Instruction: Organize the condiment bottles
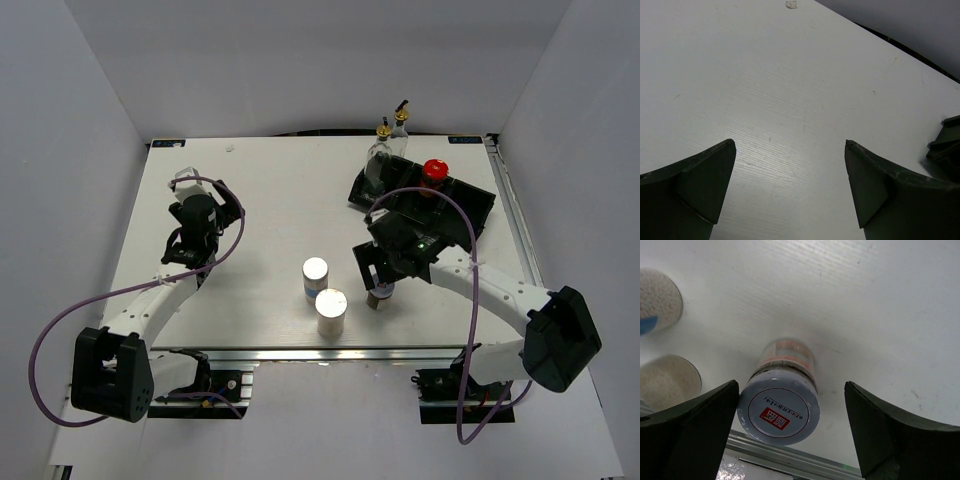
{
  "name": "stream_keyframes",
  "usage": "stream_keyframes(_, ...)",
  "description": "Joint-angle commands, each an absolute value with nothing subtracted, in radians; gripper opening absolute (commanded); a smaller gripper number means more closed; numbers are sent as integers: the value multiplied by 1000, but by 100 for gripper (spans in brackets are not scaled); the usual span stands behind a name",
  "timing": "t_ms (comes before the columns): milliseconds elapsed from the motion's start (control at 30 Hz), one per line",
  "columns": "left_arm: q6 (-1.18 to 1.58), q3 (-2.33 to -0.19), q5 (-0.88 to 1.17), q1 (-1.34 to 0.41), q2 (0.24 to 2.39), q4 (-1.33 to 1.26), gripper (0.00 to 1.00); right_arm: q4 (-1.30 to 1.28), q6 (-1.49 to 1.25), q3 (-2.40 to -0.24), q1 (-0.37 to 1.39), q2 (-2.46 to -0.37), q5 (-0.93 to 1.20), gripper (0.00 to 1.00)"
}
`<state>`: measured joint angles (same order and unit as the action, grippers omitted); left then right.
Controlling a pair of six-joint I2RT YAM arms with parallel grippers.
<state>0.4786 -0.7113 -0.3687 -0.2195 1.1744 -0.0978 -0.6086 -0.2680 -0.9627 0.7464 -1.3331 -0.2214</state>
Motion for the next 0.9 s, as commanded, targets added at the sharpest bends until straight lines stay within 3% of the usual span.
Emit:
stream_keyframes(0, 469, -713, -347, -216, 1163, -110, 98, -670, -308, -936, 752, -1348, -166, 89)
stream_keyframes(133, 469, -709, -353, -216, 1154, -109, 98, -687, -333, -930, 756, -1347, -207, 78)
stream_keyframes(167, 469, -709, -353, -216, 1152, -110, 98, -674, -337, -931, 758, -1338, -219, 70)
stream_keyframes(200, 469, -707, -354, -218, 1151, -109, 98, -661, -337, -936, 756, -1332, -230, 50)
stream_keyframes(300, 468, -707, -362, -216, 1140, -104, 98, -627, -337, -968, 756, -1316, -235, 28)
stream_keyframes(533, 468, -698, -373, -216, 1123, -107, 98, -609, -339, -1121, 721, -1341, -593, 21)
stream_keyframes(867, 468, -701, -374, -216, 1144, -112, 98, -316, -193, -1239, 433, -1454, -443, 18)
